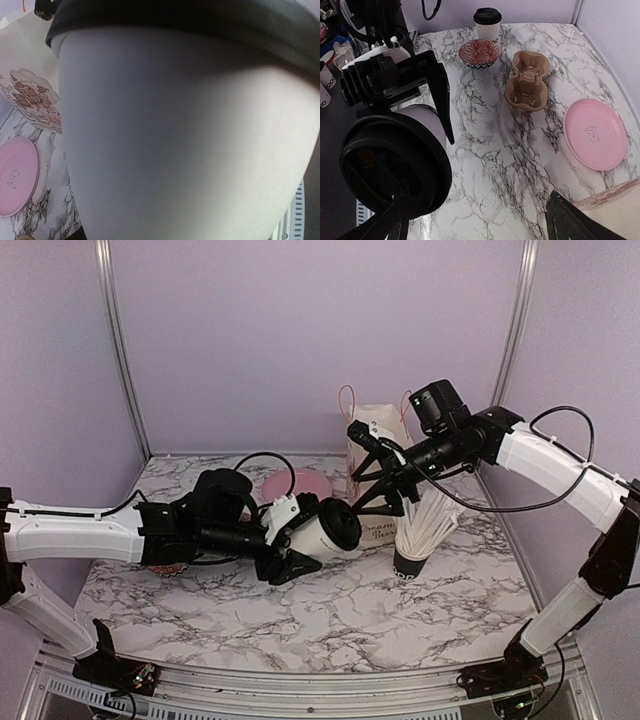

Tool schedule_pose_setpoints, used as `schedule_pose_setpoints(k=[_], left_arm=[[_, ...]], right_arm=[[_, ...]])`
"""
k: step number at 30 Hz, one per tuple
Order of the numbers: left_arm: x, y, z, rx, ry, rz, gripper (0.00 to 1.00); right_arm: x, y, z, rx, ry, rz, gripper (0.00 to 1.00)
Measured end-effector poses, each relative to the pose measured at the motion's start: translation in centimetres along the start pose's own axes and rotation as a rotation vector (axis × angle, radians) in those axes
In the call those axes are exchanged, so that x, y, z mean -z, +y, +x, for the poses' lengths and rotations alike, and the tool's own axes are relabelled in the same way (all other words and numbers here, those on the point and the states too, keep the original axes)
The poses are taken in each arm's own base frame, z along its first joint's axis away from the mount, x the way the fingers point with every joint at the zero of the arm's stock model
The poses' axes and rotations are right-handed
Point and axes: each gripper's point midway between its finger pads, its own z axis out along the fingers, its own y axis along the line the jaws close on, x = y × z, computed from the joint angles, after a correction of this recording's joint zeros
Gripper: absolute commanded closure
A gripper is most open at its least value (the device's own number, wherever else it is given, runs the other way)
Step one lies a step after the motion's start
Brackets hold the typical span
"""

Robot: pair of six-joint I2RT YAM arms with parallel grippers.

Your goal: Pack the takeout coffee

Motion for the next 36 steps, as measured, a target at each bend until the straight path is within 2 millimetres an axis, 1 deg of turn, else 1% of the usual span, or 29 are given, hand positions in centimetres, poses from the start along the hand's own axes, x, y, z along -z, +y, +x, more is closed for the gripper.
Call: schedule_pose_setpoints(k=[2,3,6,8,11,15,17,19,21,24,26,31,36], left_arm=[[0.0,0.2,-0.7,0.005,-0.027,-0.008,0.32],[0.0,0.3,-0.6,0.009,-0.024,-0.013,0.32],[-0.2,0.2,-0.5,0.01,-0.024,-0.007,0.33],[-0.2,-0.1,-0.6,0.006,-0.028,-0.001,0.33],[-0.2,-0.1,-0.7,0.006,-0.033,-0.002,0.33],[-0.2,0.1,-1.0,0.008,-0.046,-0.011,0.33],[-0.2,0.2,-1.1,0.012,-0.05,-0.015,0.33],[-0.2,0.2,-1.1,0.016,-0.05,-0.015,0.33],[-0.2,0.2,-1.1,0.019,-0.05,-0.015,0.33],[-0.2,0.2,-1.2,0.023,-0.051,-0.014,0.33],[-0.2,0.2,-1.2,0.026,-0.05,-0.015,0.33],[-0.2,0.2,-1.1,0.039,-0.049,-0.014,0.33],[-0.2,0.1,-1.3,0.044,-0.055,-0.006,0.33]], right_arm=[[-1.2,0.8,0.1,-0.004,0.008,-0.048,0.08],[-1.6,1.5,0.1,-0.007,0.01,-0.079,0.08],[-2.1,3.2,-0.5,0.009,0.001,-0.137,0.08],[-2.0,3.8,-1.0,0.016,-0.011,-0.159,0.08],[-1.7,3.6,-1.4,0.02,-0.019,-0.152,0.08],[-0.2,2.9,-1.4,0.008,-0.038,-0.141,0.08],[0.5,3.1,-1.5,0.019,-0.054,-0.149,0.07],[1.2,4.0,-1.8,0.044,-0.073,-0.17,0.06],[1.3,5.4,-2.1,0.08,-0.077,-0.196,0.06],[0.7,7.1,-2.1,0.115,-0.069,-0.232,0.07],[0.3,7.7,-2.0,0.123,-0.06,-0.247,0.07],[-0.1,7.3,-1.9,0.126,-0.047,-0.228,0.1],[-0.4,6.8,-1.7,0.128,-0.035,-0.195,0.09]])
